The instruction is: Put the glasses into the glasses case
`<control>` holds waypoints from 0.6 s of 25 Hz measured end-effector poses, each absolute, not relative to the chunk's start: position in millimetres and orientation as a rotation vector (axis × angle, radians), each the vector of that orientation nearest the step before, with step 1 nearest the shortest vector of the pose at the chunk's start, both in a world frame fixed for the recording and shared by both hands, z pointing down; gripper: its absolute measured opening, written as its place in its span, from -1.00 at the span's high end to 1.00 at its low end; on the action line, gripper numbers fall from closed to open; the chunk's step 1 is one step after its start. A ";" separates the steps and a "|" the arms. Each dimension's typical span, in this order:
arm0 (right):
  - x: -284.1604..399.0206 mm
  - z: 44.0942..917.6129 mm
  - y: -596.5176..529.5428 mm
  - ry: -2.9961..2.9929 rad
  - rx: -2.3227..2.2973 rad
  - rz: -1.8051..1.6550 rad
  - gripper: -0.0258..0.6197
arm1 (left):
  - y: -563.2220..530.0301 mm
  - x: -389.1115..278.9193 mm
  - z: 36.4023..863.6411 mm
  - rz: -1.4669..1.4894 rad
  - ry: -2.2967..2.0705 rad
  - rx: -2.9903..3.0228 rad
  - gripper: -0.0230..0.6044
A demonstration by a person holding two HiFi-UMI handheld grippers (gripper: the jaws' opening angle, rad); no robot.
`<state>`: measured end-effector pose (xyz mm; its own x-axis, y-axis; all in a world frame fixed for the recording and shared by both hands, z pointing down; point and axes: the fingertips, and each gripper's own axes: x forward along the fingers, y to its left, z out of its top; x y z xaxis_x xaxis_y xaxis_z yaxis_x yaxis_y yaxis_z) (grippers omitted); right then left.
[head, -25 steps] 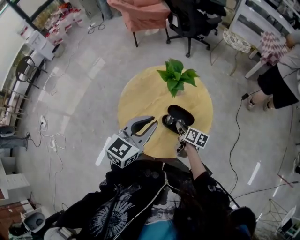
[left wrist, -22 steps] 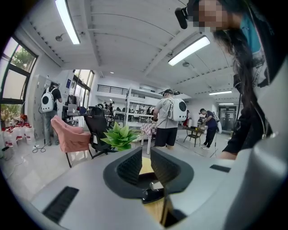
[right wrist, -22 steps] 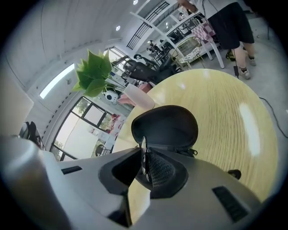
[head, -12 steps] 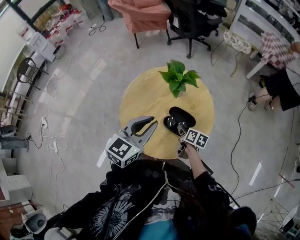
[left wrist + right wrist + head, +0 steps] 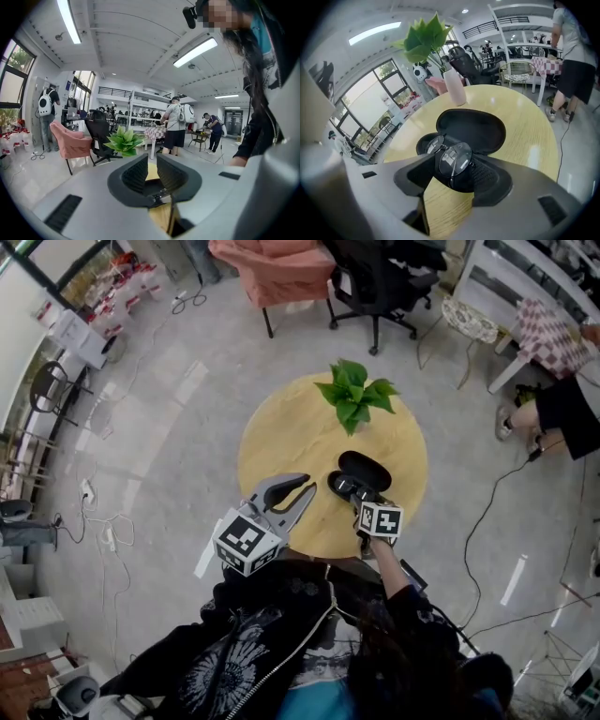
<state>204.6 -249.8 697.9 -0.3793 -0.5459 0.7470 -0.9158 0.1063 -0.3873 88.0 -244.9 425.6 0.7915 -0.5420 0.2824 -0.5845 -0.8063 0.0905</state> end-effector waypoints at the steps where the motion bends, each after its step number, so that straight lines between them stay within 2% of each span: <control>1: 205.8 697.0 -249.8 -1.969 1.433 1.193 0.25 | -244.7 88.2 426.0 0.367 -0.885 2.809 0.76; 15: 229.6 661.0 -248.9 -2.001 1.582 1.172 0.23 | -245.5 90.8 430.0 0.363 -0.803 2.832 0.76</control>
